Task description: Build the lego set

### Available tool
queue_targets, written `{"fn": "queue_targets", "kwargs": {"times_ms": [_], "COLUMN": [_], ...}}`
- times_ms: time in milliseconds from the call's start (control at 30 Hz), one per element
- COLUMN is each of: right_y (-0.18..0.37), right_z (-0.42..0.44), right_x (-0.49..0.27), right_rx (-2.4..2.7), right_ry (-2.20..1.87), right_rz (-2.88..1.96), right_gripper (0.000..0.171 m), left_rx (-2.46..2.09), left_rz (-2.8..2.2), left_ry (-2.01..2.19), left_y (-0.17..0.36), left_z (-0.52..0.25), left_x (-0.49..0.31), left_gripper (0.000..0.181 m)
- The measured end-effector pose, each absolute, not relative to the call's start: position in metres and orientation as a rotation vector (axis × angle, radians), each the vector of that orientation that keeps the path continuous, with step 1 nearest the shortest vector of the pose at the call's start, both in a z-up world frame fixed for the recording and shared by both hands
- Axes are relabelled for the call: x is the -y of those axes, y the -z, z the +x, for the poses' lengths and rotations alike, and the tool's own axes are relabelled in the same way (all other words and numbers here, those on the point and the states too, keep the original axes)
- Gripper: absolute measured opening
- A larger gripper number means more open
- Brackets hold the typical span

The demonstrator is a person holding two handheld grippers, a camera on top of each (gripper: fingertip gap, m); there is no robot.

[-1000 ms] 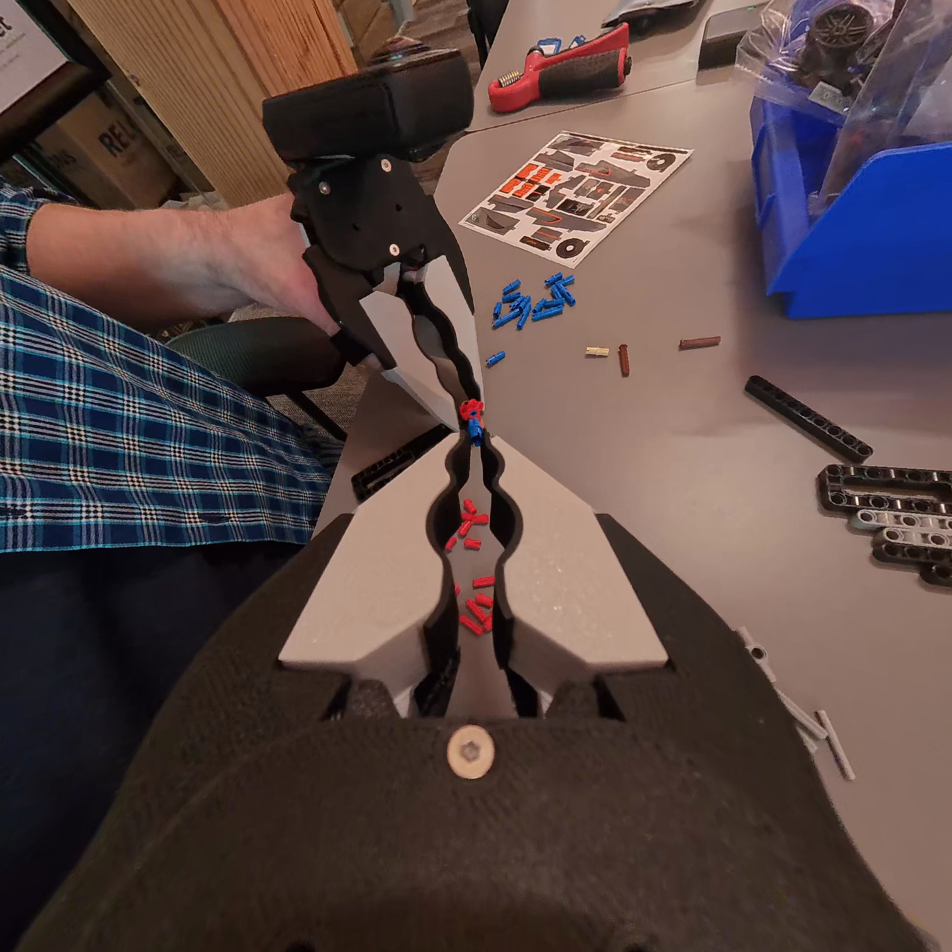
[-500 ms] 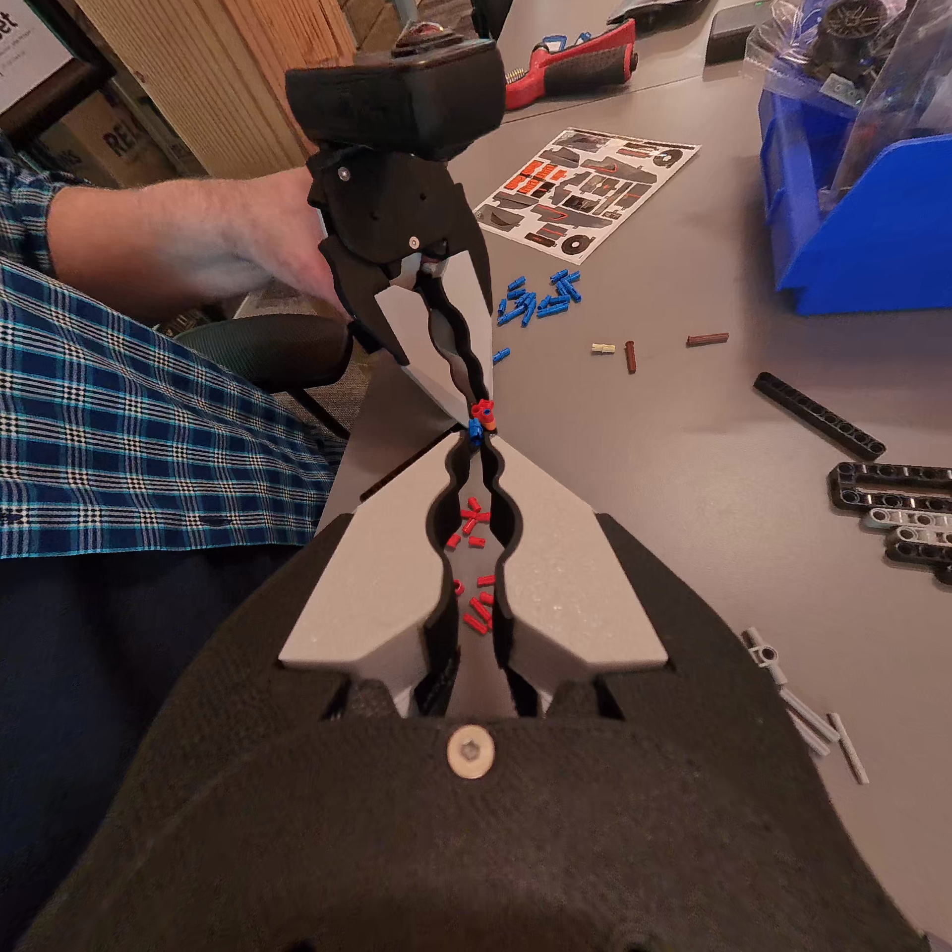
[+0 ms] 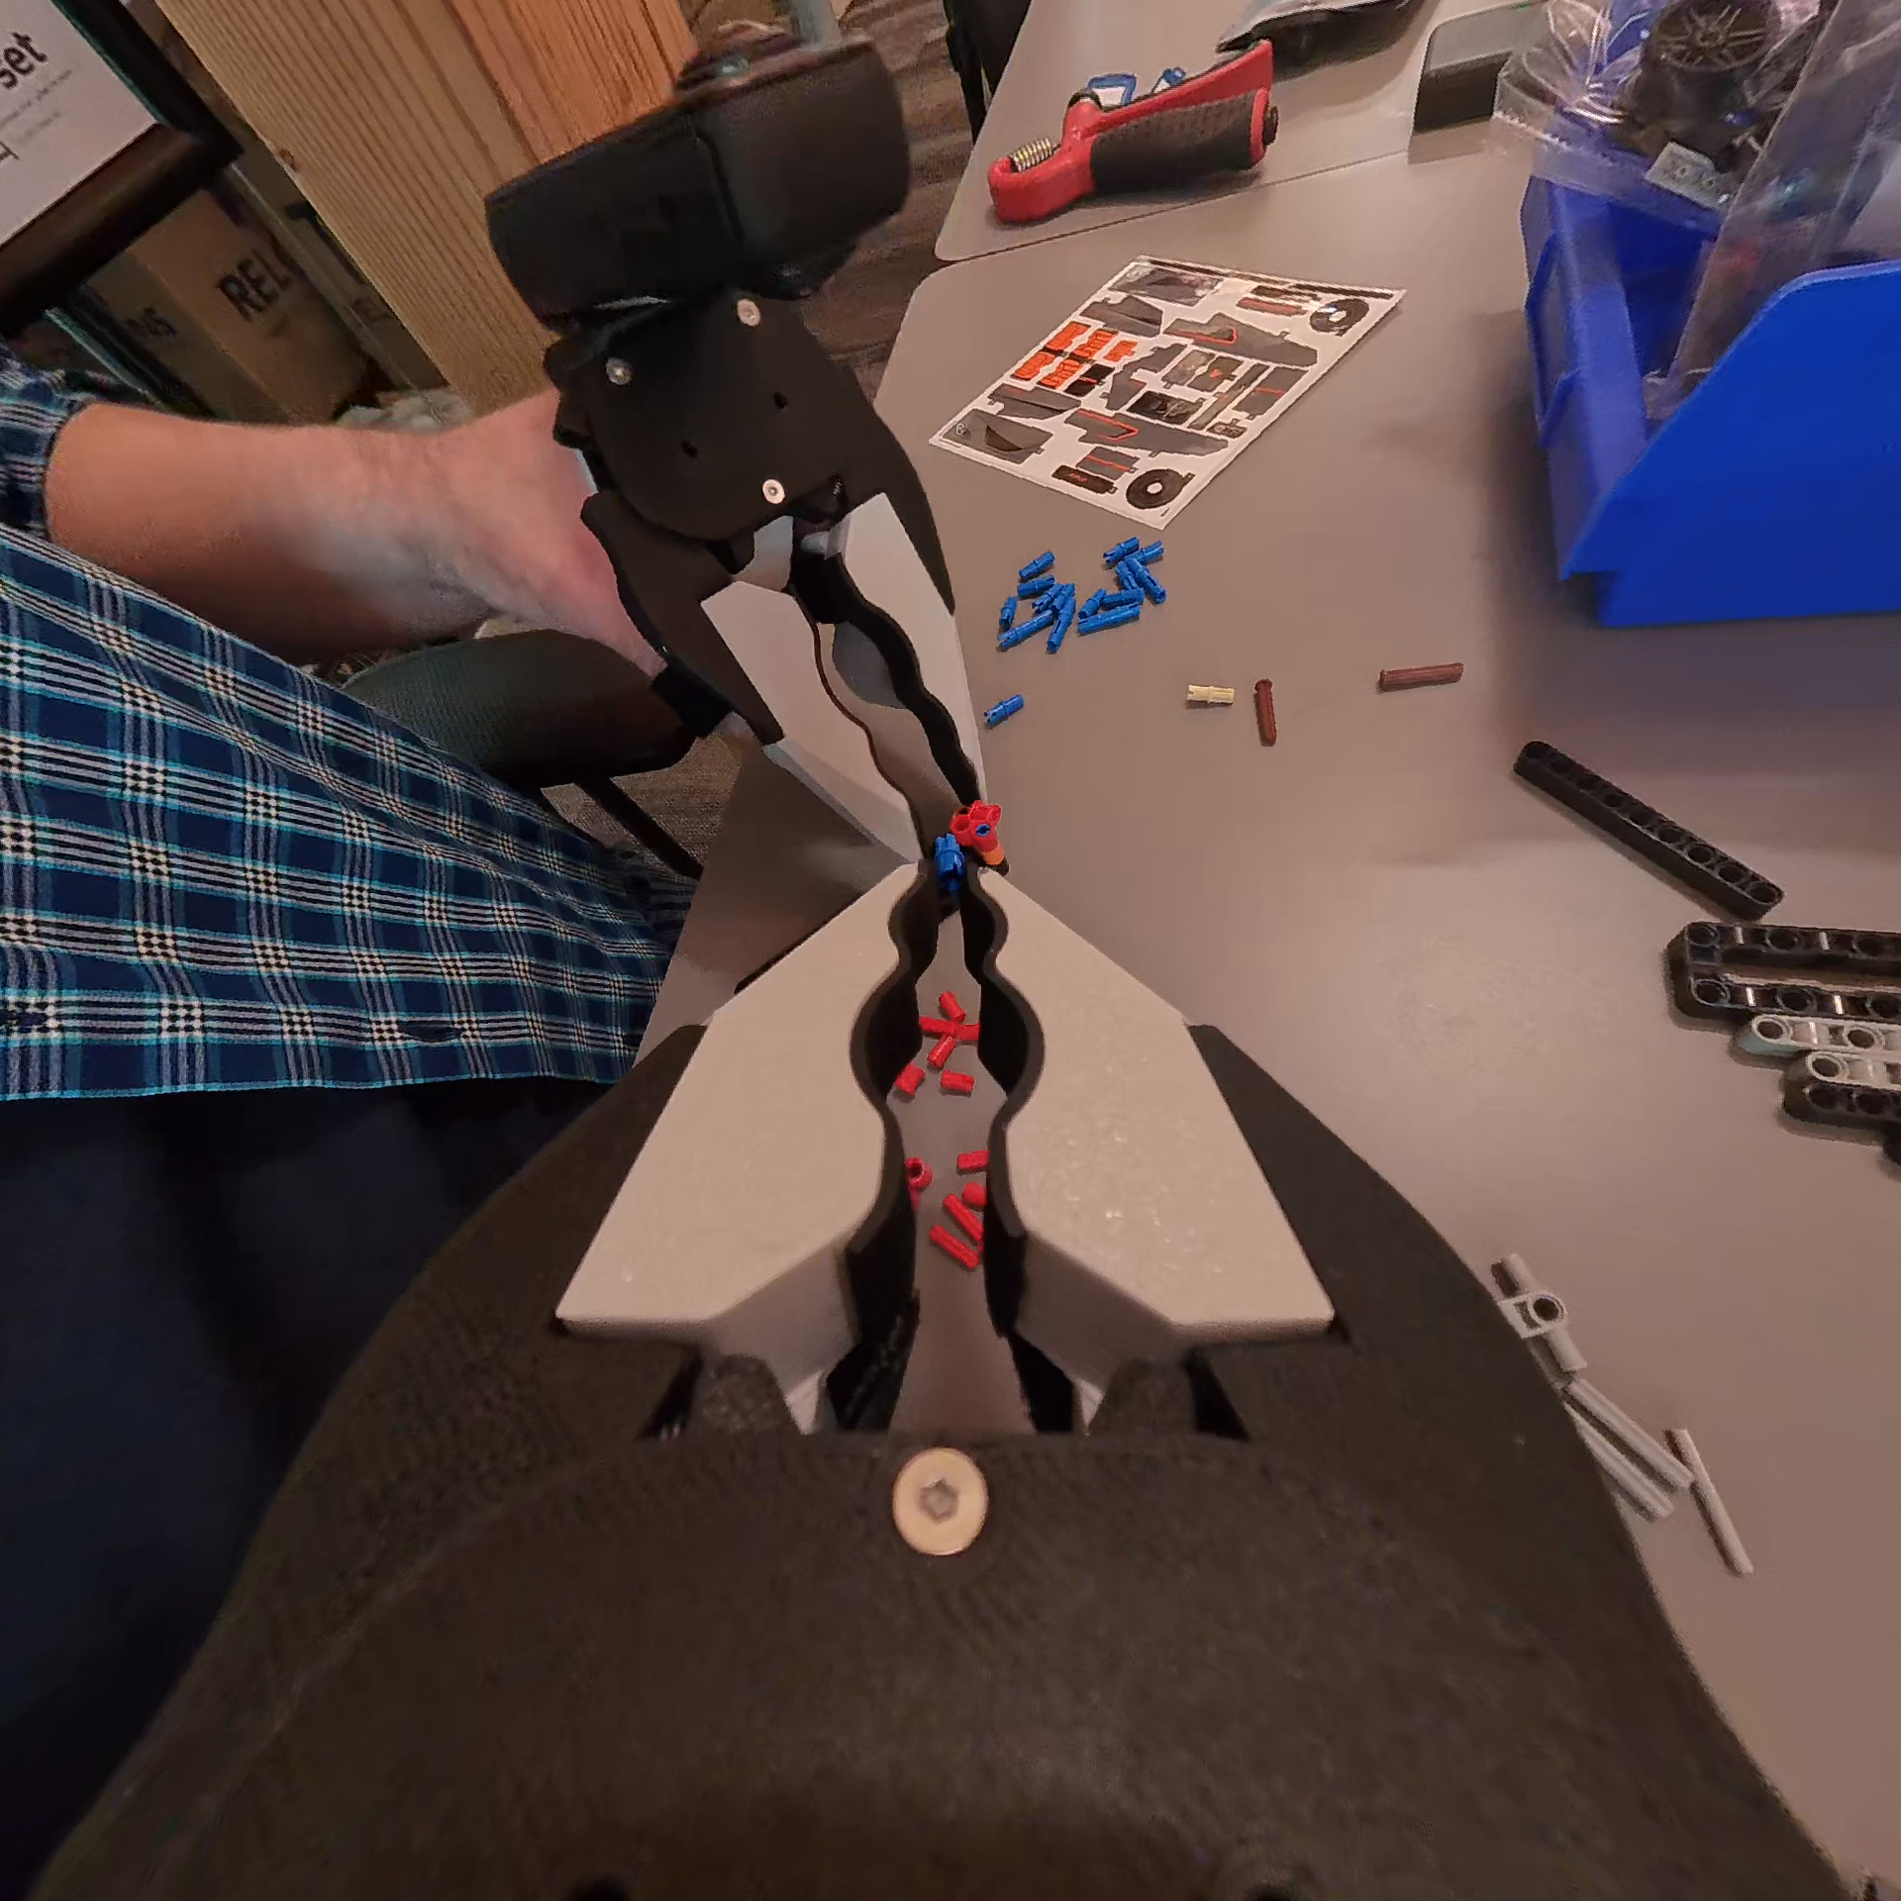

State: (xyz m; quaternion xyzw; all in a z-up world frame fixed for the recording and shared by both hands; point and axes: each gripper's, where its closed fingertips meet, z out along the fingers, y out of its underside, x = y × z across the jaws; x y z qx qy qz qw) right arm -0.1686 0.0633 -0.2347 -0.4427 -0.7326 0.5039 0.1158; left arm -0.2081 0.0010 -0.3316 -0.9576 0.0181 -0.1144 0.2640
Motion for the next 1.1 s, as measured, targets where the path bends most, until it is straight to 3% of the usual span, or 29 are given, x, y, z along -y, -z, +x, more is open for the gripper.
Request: {"fn": "queue_targets", "kwargs": {"times_ms": [33, 267, 800, 1100], "right_y": [0.234, 0.233, 0.235, 0.234], "right_z": [-0.169, -0.167, -0.165, -0.166], "right_x": [-0.063, -0.06, -0.059, -0.058], "right_rx": [2.147, 2.143, 2.145, 2.144], "right_ry": [-1.477, -1.481, -1.484, -1.487], "right_rz": [-1.295, -1.288, -1.29, -1.286], "right_gripper": [0.001, 0.001, 0.001, 0.0], "left_rx": [-0.02, 0.054, 0.085, 0.063], "left_rz": [-2.561, -2.468, -2.46, -2.47], "left_ry": [0.291, 0.176, 0.161, 0.129], "left_y": [0.33, 0.328, 0.33, 0.331], "left_z": [-0.209, -0.211, -0.208, -0.205], "left_x": [-0.003, -0.012, -0.01, -0.01], "left_gripper": [0.024, 0.014, 0.018, 0.008]}}
